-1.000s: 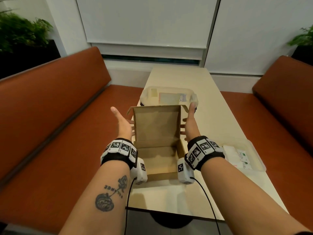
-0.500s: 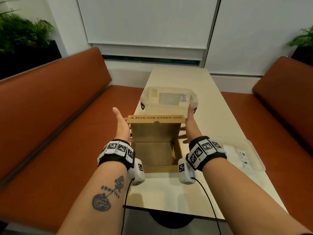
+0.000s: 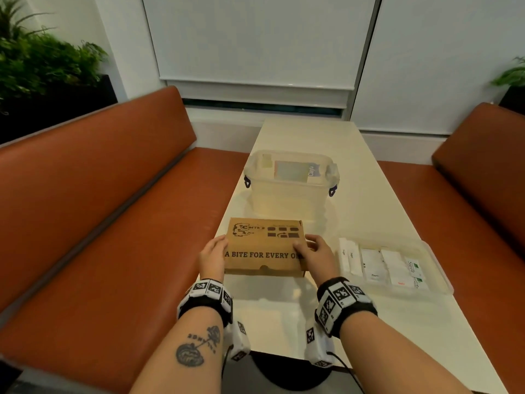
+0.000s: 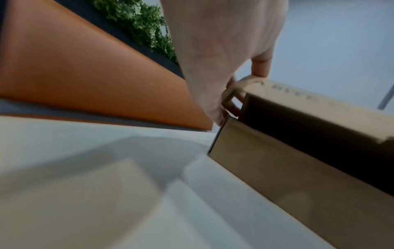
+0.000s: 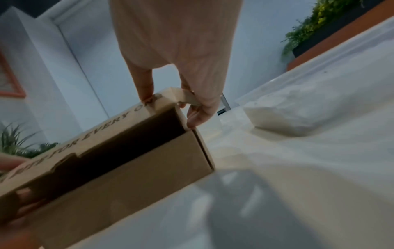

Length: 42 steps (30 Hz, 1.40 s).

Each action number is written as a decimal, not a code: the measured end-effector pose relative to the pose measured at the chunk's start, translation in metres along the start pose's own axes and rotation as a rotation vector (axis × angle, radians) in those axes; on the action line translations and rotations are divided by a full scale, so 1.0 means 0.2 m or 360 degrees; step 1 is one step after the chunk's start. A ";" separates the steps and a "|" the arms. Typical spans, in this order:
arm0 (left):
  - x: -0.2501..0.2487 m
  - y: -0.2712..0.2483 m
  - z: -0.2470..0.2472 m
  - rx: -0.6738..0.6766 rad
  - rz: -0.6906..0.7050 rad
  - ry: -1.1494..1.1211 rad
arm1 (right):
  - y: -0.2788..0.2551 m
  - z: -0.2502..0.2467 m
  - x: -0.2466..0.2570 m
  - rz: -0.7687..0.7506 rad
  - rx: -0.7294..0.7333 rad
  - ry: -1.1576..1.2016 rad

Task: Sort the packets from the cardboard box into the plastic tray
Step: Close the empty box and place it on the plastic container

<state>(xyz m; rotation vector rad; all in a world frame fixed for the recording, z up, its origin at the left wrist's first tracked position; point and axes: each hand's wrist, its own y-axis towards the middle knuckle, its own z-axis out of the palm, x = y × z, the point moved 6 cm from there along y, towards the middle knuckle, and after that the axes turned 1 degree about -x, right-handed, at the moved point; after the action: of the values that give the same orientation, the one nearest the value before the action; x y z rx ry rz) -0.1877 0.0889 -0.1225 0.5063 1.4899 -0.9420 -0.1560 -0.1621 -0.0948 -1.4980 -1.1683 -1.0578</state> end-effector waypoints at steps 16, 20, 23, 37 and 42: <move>0.14 0.06 0.14 0.0152 -0.0086 0.0409 | 0.08 0.09 -0.18 0.0259 0.0007 -0.0463; 0.12 0.09 0.14 0.0149 0.0012 0.0456 | 0.12 0.09 -0.17 0.0235 0.0006 -0.0352; 0.10 0.10 0.11 -0.0032 0.0064 0.0392 | 0.14 0.10 -0.16 0.0208 -0.0036 -0.0312; -0.17 0.09 0.01 -0.0901 0.0523 -0.0104 | 0.14 0.21 0.21 -0.0513 -0.0282 0.0023; -0.43 0.12 0.19 -0.0724 0.0756 -0.0148 | 0.23 0.10 0.49 -0.0745 -0.0371 0.0046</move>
<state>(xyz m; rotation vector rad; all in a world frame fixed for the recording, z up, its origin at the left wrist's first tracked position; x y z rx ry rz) -0.1319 0.0910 -0.0433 0.4438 1.3599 -0.2398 -0.0920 -0.1307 -0.0101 -1.4069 -1.4551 -1.5695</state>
